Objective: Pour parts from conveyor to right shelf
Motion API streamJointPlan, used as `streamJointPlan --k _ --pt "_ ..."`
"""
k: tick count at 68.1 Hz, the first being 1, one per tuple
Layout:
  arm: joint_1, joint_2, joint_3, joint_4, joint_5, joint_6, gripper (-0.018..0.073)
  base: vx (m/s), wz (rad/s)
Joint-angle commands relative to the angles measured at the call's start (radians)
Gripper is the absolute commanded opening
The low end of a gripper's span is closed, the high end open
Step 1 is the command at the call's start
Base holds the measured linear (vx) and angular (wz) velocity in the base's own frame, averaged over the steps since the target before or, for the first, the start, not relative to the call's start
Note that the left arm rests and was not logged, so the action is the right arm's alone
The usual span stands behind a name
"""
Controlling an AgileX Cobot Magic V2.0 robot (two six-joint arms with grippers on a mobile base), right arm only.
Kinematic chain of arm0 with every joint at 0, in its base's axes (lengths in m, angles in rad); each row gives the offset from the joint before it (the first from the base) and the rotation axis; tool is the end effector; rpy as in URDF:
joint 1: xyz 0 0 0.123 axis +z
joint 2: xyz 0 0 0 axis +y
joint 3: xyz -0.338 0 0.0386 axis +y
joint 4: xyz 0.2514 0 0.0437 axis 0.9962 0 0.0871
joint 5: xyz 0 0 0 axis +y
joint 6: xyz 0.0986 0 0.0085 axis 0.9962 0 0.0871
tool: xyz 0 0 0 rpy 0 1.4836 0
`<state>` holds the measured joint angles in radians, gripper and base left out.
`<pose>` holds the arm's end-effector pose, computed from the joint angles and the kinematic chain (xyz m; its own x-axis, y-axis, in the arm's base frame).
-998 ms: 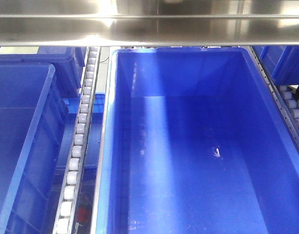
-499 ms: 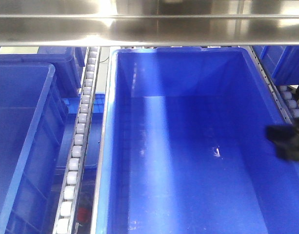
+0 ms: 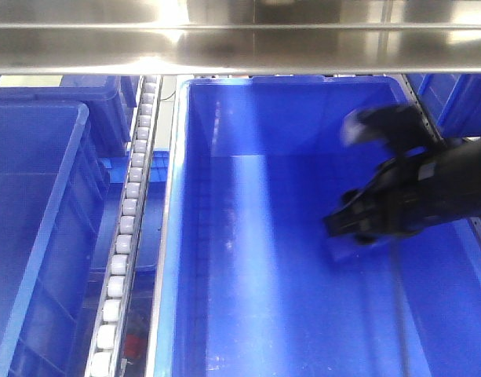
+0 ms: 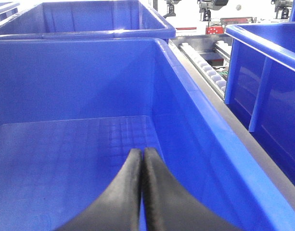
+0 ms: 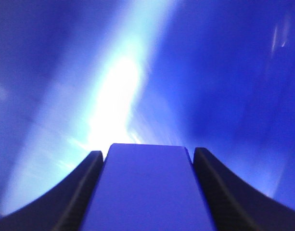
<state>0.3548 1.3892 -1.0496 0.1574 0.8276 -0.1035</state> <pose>0.2542 0.1064 0.3334 -0.8256 -0.3022 -0.4764 -0.3938 0.9134 0.1031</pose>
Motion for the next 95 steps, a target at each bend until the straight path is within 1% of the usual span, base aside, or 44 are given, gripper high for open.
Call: streamJointPlan --k 1,8,13,31,59,75,80,85,95 --pt "0.028 0.051 -0.060 -0.069 0.007 0.081 -0.0004 0.00 0.00" --pt "0.043 0.131 -0.100 -0.081 0.046 0.091 -0.0004 0.00 0.00" --pt "0.045 0.182 -0.123 -0.079 0.049 0.095 -0.0004 0.00 0.00" --pt "0.045 0.314 -0.147 -0.075 -0.004 0.096 -0.0004 0.00 0.00" --pt "0.045 0.393 -0.146 -0.077 -0.064 0.089 -0.0003 0.00 0.00" --pt "0.045 0.408 -0.146 -0.077 -0.074 0.089 0.0007 0.00 0.00" --pt "0.045 0.408 -0.146 -0.076 -0.076 0.089 0.0029 0.00 0.00" --pt "0.045 0.408 -0.146 -0.076 -0.078 0.089 0.0078 0.00 0.00" --pt "0.045 0.408 -0.146 -0.074 -0.077 0.089 0.0266 0.00 0.00"
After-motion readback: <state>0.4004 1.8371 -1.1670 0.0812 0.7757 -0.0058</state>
